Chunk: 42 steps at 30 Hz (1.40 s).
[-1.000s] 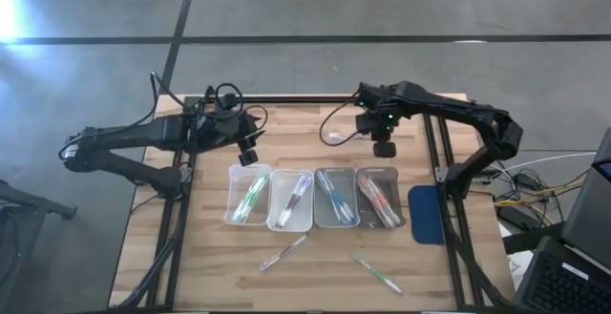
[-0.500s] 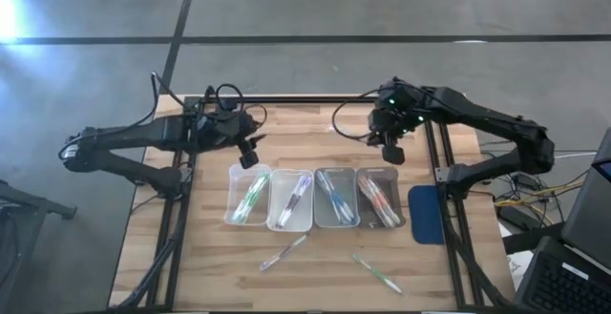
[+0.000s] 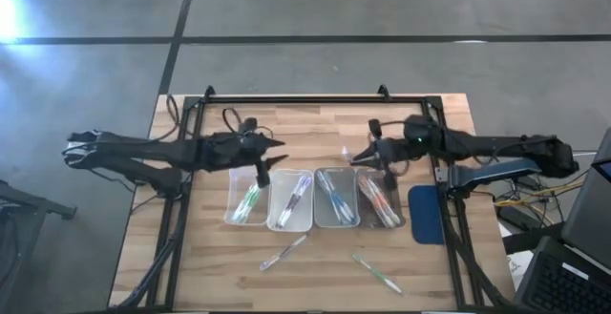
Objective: Pick & Place Toothbrushes
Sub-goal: Put the purple toothbrush into the white bin
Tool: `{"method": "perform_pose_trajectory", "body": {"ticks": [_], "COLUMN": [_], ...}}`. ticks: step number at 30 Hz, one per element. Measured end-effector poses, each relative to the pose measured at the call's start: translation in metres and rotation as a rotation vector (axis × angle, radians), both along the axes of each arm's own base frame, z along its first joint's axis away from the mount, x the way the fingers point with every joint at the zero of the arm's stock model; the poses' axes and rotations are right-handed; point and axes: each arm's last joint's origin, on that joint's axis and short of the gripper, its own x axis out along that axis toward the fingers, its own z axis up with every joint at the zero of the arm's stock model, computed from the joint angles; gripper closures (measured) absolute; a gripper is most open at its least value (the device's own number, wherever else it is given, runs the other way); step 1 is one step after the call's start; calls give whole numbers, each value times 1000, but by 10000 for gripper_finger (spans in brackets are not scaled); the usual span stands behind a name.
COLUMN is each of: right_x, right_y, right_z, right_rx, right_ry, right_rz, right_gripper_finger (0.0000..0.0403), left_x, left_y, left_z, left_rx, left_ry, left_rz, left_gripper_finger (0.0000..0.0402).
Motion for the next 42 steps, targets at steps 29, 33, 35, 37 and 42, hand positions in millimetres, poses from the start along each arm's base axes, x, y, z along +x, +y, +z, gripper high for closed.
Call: {"method": "perform_pose_trajectory", "body": {"ticks": [29,33,35,37,42], "right_x": [27,27,27,27,27], "right_y": [41,41,42,42,42], "right_z": [-20,-21,-21,-20,-20], "right_rx": [-52,-71,-75,-75,-77], "right_ry": [-239,-229,-232,-236,-243], "right_rz": [47,29,32,32,32], "right_gripper_finger": [385,385,385,385,385], "left_x": [109,119,122,123,124], "left_y": [-47,-48,-48,-49,-49], "left_z": [1,9,10,10,10], "left_rx": [305,310,320,324,326], "left_ry": [-428,-436,-432,-425,-427], "left_rz": [-409,-408,-409,-410,-409], "left_gripper_finger": [232,232,232,232,232]}}
